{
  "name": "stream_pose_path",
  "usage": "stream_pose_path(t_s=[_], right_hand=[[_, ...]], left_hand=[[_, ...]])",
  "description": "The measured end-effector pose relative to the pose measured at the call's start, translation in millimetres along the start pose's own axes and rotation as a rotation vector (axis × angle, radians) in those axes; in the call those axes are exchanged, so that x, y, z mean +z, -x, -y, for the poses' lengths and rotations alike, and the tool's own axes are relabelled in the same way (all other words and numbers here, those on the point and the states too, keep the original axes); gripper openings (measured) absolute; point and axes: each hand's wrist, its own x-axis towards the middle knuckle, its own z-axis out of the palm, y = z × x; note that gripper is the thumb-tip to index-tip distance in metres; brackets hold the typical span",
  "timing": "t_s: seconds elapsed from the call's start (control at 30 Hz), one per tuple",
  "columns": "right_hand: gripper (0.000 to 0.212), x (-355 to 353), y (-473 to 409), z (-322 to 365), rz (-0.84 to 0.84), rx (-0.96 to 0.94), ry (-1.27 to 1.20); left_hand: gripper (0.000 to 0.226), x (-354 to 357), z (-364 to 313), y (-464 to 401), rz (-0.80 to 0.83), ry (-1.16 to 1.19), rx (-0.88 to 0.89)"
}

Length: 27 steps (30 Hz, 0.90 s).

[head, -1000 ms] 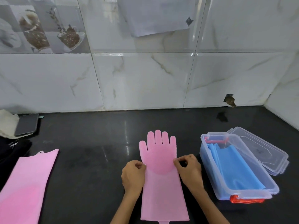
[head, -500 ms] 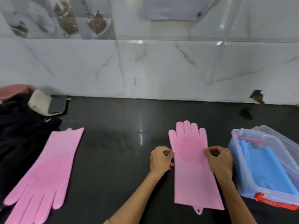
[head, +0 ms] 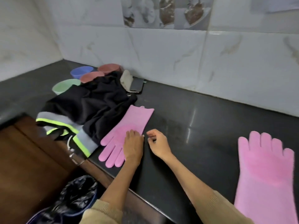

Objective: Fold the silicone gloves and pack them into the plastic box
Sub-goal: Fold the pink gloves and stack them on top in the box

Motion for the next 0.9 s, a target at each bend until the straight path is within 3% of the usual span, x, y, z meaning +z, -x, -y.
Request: stream_pose_path(t_s=[0.13, 0.23, 0.37, 0.43, 0.53, 0.6, 0.67, 0.73, 0.8, 0.87, 0.9], right_hand=[[0.038, 15.0, -16.4, 3.0, 0.072, -0.125, 0.196], [0.042, 5.0, -23.7, -10.2, 0.079, -0.246, 0.512], [0.028, -25.7, -28.9, -10.7, 0.099, -0.356, 0.934], [0.024, -42.2, -20.7, -4.8, 0.135, -0.336, 1.100], [0.027, -56.2, 14.9, 3.4, 0.206, -0.158, 1.215], [0.026, -59.1, 44.6, 6.4, 0.229, -0.061, 1.193], [0.027, -62.6, 65.7, 11.7, 0.291, 0.015, 1.069], [0.033, -74.3, 74.8, 12.7, 0.375, 0.175, 0.745], [0.044, -90.3, 78.7, 10.3, 0.416, 0.319, 0.405], [0.044, -105.0, 80.3, -1.9, 0.214, 0.340, 0.351], [0.037, -109.9, 79.5, -9.3, 0.036, 0.341, 0.367]], left_hand=[[0.034, -3.5, 0.5, 4.3, 0.027, -0.057, 0.096], [0.042, -0.7, 7.4, 8.6, 0.030, -0.120, 0.282], [0.044, -4.0, 20.1, 16.6, 0.135, -0.068, 0.538], [0.045, -16.4, 19.4, 16.9, 0.176, -0.004, 0.687], [0.046, -22.9, 8.4, 7.2, 0.018, -0.022, 1.012], [0.041, -29.1, -7.7, 1.4, -0.015, 0.030, 1.073], [0.035, -29.5, -29.2, 1.8, -0.053, 0.112, 1.045], [0.028, -20.5, -51.2, 11.5, -0.105, 0.156, 0.909], [0.017, -16.7, -69.4, 28.2, -0.144, 0.410, 0.525], [0.025, -7.8, -79.7, 46.0, -0.090, 0.701, 0.014], [0.028, -6.0, -79.8, 51.9, -0.089, 0.768, -0.130]])
